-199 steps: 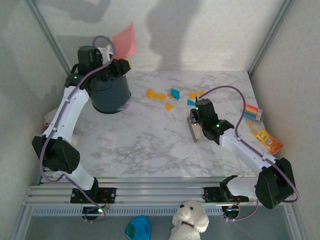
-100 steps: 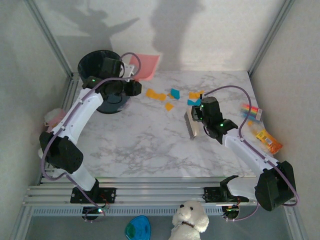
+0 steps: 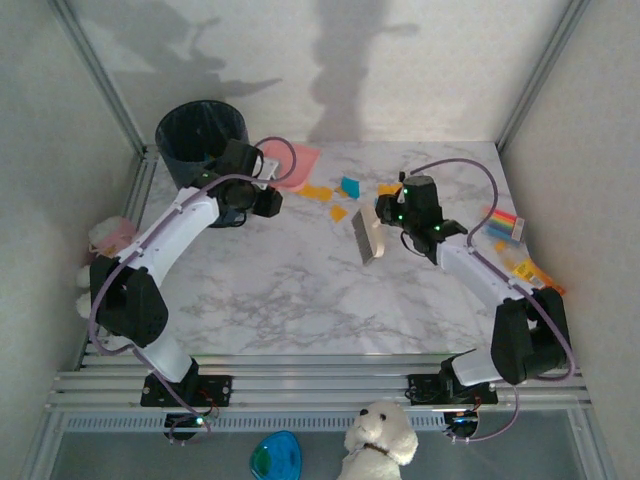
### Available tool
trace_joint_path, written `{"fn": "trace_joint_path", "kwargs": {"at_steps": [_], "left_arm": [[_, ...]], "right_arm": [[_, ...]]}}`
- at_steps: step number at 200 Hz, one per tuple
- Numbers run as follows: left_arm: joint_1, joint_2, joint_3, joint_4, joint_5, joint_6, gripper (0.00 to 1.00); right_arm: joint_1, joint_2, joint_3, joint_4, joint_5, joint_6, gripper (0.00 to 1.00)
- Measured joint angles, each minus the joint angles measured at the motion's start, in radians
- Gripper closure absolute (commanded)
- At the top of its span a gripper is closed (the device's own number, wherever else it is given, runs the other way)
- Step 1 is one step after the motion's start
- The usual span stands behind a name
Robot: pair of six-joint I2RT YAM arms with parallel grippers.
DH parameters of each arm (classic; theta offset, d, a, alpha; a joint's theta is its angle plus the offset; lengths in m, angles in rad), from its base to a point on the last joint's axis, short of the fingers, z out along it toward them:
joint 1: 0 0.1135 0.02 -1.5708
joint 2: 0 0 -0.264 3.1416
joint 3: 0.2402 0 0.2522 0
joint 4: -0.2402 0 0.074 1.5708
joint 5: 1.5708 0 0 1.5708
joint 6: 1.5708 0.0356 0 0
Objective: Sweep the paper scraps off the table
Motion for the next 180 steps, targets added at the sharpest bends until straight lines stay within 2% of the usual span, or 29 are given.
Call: {"fn": "trace_joint_path", "kwargs": {"at_steps": [56,180], "left_arm": [[0.0,-0.026,-0.039,0.042,-0.03,0.014,1.0],[-0.001,-0.032,-0.051,0.062,-0.06,0.018,1.0]], "right_arm": [[-0.004,0.147,0.152,0.071,-0.087,0.068,1.0],[-0.005,0.635,0.618,0.131,-0.248,0.265,1.0]]}}
